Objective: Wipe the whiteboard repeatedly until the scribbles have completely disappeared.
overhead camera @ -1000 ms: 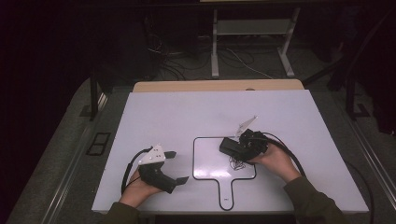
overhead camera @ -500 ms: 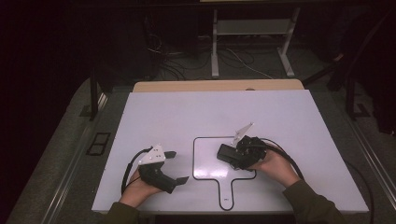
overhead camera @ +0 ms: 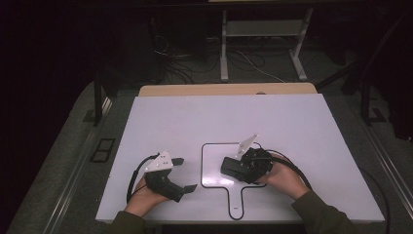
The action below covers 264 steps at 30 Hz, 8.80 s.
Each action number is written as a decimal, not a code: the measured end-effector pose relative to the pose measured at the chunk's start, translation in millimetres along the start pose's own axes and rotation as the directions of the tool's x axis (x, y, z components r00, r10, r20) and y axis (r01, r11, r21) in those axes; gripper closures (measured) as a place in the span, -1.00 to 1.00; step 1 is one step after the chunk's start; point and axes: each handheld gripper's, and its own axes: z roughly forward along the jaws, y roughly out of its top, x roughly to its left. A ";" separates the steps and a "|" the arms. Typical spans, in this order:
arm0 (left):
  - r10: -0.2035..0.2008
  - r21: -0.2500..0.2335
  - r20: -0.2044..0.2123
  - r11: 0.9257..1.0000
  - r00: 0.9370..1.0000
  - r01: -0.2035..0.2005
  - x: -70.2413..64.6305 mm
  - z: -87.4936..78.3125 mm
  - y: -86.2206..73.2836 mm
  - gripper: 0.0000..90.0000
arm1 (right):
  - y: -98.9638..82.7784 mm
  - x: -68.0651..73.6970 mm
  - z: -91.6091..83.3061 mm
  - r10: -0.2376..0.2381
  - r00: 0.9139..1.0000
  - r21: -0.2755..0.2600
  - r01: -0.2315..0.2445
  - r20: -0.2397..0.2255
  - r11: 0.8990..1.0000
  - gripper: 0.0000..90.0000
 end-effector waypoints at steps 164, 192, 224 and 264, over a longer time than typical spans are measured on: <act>0.005 0.002 0.001 1.000 1.000 -0.005 -0.1 0.2 0.6 -1.00 | -17.6 -83.3 -10.8 0.297 0.934 0.033 -0.309 0.200 0.950 -0.14; 0.001 0.001 0.002 1.000 1.000 -0.001 -0.3 0.8 0.4 -1.00 | -9.7 -73.5 -9.9 0.233 0.961 0.093 -0.248 0.146 0.964 -0.14; 0.003 0.002 0.002 1.000 1.000 -0.003 -0.6 0.7 0.5 -1.00 | -12.9 -62.3 -9.4 0.188 0.969 0.062 -0.199 0.159 0.978 -0.14; 0.007 -0.002 0.002 1.000 1.000 -0.007 -1.4 0.1 1.2 -1.00 | -10.1 -30.8 -7.6 0.122 0.987 0.054 -0.128 0.109 0.990 -0.14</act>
